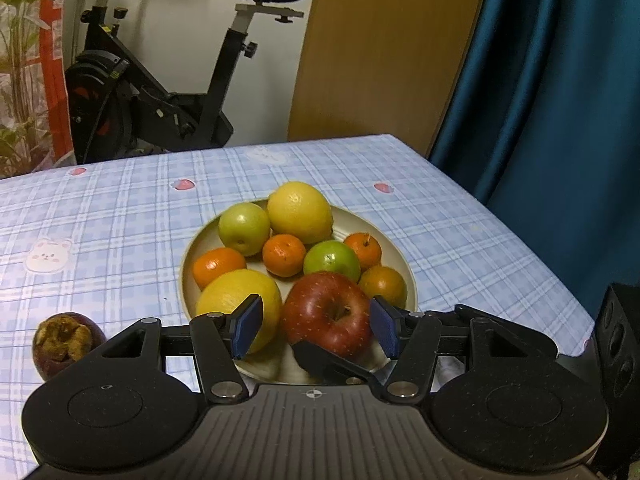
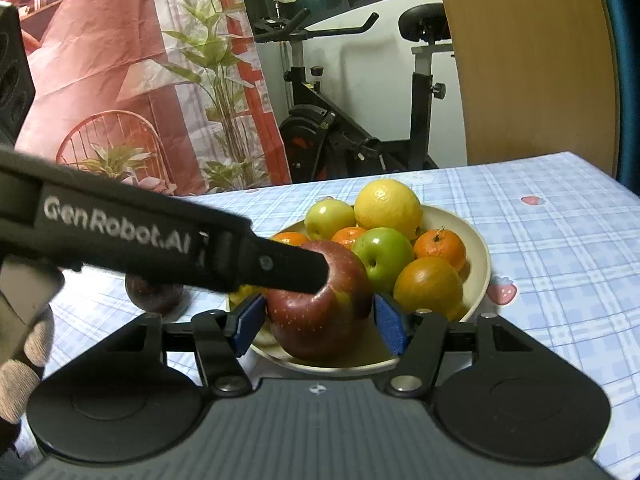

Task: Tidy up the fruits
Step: 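Lower the red apple onto the plate and open the left gripper, then move the left gripper to the dark purple mangosteen, then grasp the mangosteen with the left gripper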

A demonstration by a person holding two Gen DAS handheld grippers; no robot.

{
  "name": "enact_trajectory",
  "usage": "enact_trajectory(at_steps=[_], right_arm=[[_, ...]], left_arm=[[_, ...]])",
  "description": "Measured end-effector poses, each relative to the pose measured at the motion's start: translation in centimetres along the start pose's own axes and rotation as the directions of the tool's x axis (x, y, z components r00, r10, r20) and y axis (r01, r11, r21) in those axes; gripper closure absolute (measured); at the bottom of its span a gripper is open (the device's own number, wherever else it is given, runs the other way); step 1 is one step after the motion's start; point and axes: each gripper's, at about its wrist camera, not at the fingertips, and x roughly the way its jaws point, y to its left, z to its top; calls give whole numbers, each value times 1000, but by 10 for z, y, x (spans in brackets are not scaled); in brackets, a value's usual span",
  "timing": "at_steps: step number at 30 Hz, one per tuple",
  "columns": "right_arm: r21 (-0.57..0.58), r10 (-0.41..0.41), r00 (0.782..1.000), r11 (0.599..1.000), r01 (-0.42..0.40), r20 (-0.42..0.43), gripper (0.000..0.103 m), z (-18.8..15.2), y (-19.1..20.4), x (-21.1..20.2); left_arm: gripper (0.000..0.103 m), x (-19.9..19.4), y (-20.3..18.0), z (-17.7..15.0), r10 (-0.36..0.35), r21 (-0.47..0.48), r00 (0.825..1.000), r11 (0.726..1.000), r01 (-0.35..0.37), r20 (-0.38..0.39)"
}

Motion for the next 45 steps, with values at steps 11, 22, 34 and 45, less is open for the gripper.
enact_trajectory(at_steps=[11, 22, 34, 45], right_arm=[[-63, 24, 983, 998, -12, 183, 32, -3, 19, -30], [-178, 166, 977, 974, -141, 135, 32, -3, 71, -1], [-277, 248, 968, 928, -250, -44, 33, 1, 128, 67], [-228, 240, 961, 936, -267, -141, 32, 7, 135, 107]], left_arm=[[41, -48, 40, 9, -7, -92, 996, 996, 15, 93], [41, -87, 124, 5, 90, -185, 990, 980, -69, 108], [41, -71, 161, -9, 58, -222, 996, 974, -43, 63], [40, -52, 168, -17, 14, -219, 1000, 976, -10, 18]])
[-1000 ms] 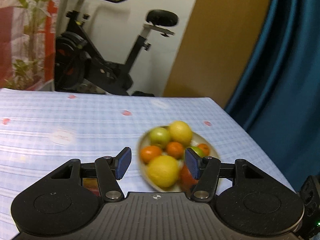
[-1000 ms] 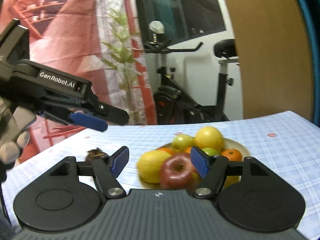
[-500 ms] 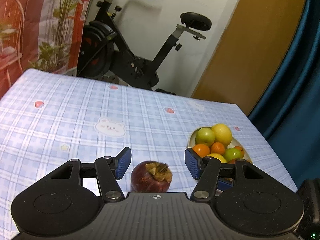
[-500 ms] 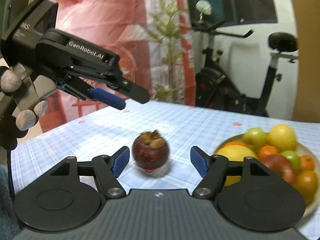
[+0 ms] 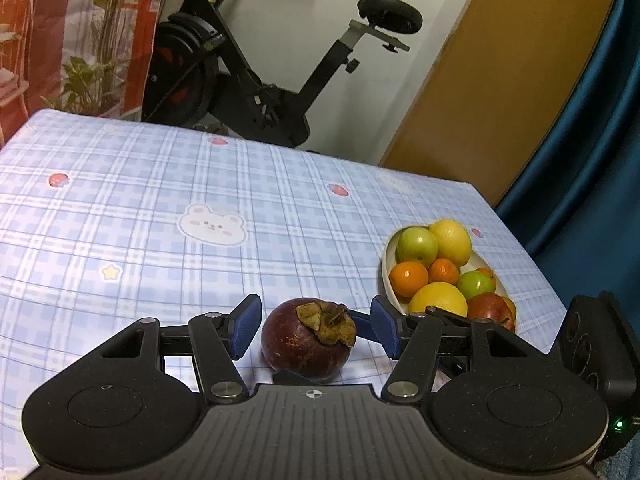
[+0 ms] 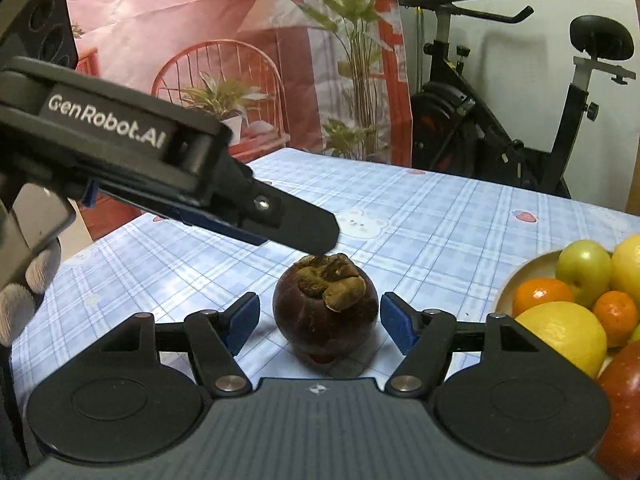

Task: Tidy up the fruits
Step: 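Grasp the mangosteen with the left gripper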

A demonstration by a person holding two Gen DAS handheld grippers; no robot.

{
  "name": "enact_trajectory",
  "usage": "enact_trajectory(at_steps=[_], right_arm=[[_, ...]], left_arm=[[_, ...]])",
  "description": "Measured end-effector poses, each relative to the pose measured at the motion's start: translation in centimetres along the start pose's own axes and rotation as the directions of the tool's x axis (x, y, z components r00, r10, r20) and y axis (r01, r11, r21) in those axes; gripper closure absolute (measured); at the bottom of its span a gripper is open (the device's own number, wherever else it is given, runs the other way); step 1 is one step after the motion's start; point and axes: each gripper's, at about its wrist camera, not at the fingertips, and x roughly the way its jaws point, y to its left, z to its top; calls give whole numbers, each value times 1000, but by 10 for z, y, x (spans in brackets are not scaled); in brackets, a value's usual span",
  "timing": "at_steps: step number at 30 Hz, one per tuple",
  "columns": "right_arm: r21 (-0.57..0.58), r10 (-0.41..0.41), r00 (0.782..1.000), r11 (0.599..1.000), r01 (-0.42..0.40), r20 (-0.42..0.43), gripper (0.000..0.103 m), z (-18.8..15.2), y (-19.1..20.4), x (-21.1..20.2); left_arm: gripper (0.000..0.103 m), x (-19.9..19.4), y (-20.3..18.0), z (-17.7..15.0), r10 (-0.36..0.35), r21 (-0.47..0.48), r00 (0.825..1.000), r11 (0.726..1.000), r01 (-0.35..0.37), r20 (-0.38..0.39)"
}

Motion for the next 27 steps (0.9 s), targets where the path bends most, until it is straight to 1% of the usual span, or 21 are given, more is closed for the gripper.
enact_trajectory(at_steps=[4, 8, 10, 17, 20, 27], right_arm=[[12, 8, 1000, 1000, -7, -22, 32, 1, -4, 4], [73, 20, 998, 997, -15, -57, 36, 4, -14, 11], [96, 32, 998, 995, -26, -60, 36, 4, -19, 12], [80, 23, 998, 997, -18, -63, 38, 4, -16, 11], [62, 11, 997, 998, -6, -75, 39, 4, -12, 12], [56, 2, 998, 998, 1, -69, 40, 1, -8, 9]], left_arm=[[39, 10, -1, -2, -3, 20, 999, 1000, 4, -34], [38, 15, -4, -7, 13, 46, 998, 999, -11, -60], [38, 17, -4, -8, 21, 52, 998, 998, -17, -66], [39, 27, 0, -9, 35, 48, 995, 998, -31, -95], [39, 27, -2, -9, 40, 51, 995, 998, -36, -92], [40, 22, -14, -15, 66, 119, 995, 991, -57, -75]])
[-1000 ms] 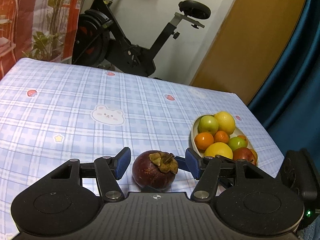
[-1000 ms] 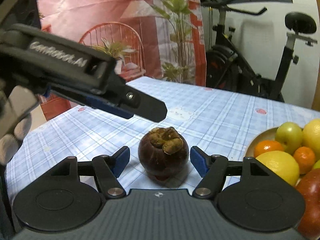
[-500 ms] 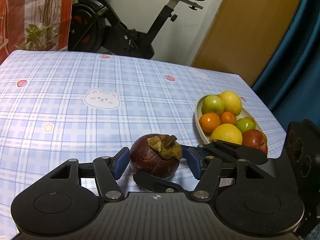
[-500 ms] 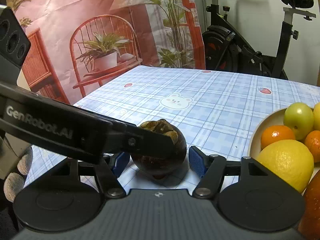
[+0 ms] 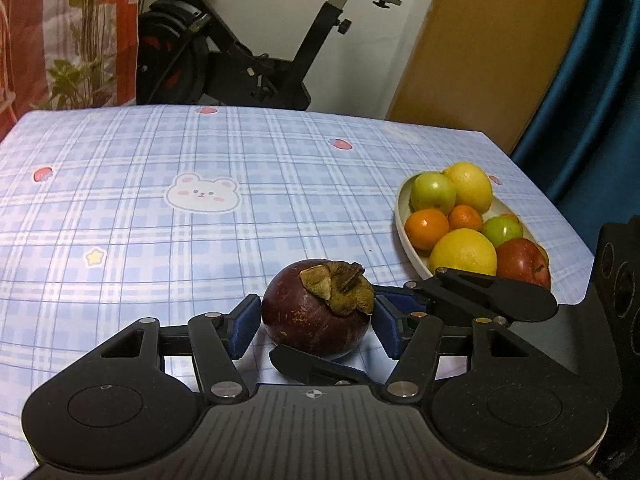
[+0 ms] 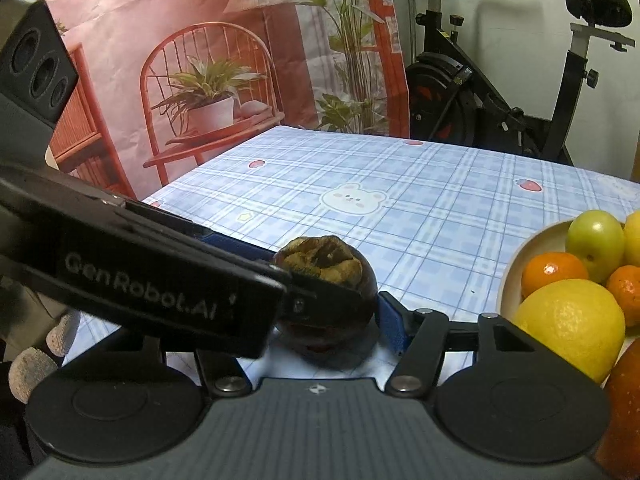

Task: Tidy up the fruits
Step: 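Grasp the mangosteen with the left gripper, then place the mangosteen on top of the plate fruit and open the left gripper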

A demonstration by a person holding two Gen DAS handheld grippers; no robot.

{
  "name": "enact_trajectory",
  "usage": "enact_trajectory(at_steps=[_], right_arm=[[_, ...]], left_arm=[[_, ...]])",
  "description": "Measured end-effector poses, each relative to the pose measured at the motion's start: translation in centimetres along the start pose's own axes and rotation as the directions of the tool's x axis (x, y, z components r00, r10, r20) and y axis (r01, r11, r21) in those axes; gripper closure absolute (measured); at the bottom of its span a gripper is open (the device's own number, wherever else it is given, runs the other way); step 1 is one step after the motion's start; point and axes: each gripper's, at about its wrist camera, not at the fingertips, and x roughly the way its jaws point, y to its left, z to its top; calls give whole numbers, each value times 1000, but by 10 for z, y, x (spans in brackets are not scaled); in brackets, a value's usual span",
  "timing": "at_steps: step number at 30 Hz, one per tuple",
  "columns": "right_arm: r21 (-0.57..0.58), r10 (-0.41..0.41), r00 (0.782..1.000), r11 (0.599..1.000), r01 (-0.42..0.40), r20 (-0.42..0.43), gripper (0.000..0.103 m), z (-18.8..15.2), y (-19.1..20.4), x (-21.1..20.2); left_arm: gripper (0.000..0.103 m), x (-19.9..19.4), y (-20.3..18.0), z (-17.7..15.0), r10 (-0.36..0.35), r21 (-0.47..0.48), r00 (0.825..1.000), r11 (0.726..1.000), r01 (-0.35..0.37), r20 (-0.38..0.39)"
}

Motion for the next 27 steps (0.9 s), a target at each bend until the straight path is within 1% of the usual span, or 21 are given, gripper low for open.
enact_trajectory(at_steps=[4, 7, 12, 14, 16, 22, 27], right_arm=[[2, -10, 998, 1000, 10, 65, 40, -5, 2, -14], [-8, -32, 993, 999, 34, 113, 40, -10, 6, -27], [21, -51, 985, 999, 48, 166, 40, -16, 2, -50], [48, -51, 982, 998, 43, 180, 40, -14, -5, -60], [59, -66, 979, 997, 55, 193, 40, -9, -10, -70], [88, -121, 964, 991, 103, 236, 40, 6, -31, -95], [147, -173, 954, 979, 140, 246, 40, 12, -57, -107]], left_arm=[[40, -13, -12, -2, 0, 34, 999, 999, -2, 43], [40, -18, -21, -3, -5, 56, 998, 998, 2, 57], [40, -25, -42, 0, -28, 88, 996, 996, 21, 80], [40, -26, -51, 3, -36, 100, 994, 995, 25, 100], [40, -25, -59, 10, -46, 103, 992, 994, 34, 118], [40, -16, -86, 33, -85, 130, 986, 989, 66, 143], [40, 9, -100, 51, -116, 132, 987, 986, 100, 115]])
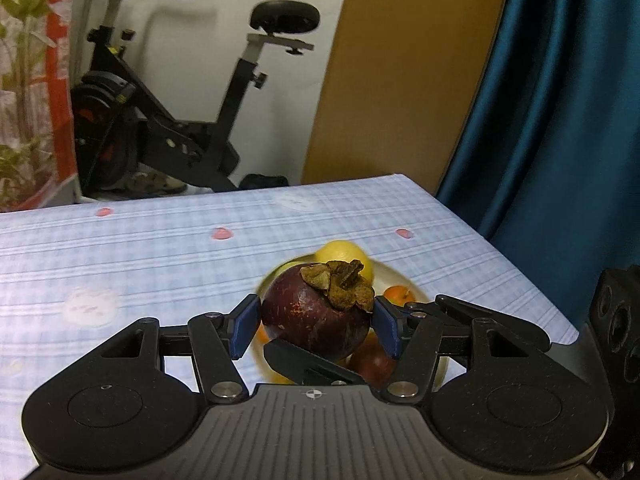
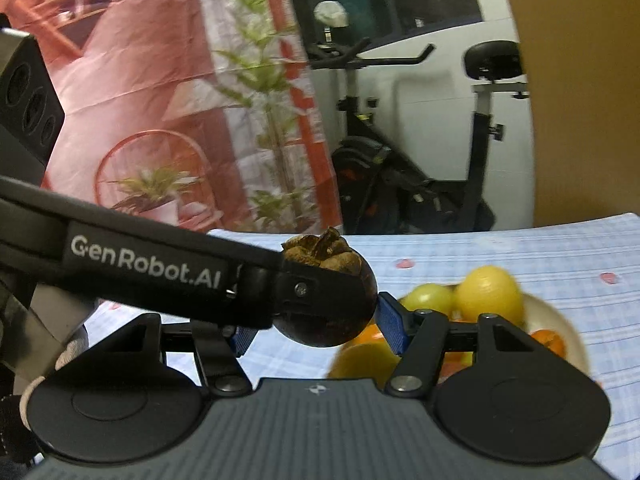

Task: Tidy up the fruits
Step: 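Place the mangosteen on top of the plate fruit and open the left gripper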

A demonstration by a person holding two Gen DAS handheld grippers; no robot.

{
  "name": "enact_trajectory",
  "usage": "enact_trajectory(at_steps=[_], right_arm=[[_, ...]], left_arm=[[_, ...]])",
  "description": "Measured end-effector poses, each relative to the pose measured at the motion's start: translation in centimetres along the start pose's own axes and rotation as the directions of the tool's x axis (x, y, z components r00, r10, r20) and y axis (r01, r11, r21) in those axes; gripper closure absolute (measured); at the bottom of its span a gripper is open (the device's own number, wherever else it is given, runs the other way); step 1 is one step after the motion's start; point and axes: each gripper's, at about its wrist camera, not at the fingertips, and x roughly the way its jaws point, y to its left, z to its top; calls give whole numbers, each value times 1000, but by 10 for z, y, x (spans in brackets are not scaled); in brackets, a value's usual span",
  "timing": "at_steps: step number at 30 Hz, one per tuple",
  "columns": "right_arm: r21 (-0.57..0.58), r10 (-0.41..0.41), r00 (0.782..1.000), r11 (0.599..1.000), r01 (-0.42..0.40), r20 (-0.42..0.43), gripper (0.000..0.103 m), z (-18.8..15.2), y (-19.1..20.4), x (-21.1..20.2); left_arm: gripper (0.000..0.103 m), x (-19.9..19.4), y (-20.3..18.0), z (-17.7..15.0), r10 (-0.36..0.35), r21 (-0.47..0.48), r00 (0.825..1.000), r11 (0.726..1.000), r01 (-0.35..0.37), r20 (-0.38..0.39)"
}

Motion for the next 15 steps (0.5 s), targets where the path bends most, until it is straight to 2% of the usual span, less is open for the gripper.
enact_trajectory(at_steps=[7, 15], right_arm=[[41, -84, 995, 995, 86, -51, 40, 4, -35, 5], [43, -125, 988, 991, 129, -86, 40, -4, -45, 10]], left_arm=[[40, 43, -9, 7, -53, -25, 997, 998, 52, -55], [39, 62, -2, 4, -70, -67, 994, 996, 64, -83]])
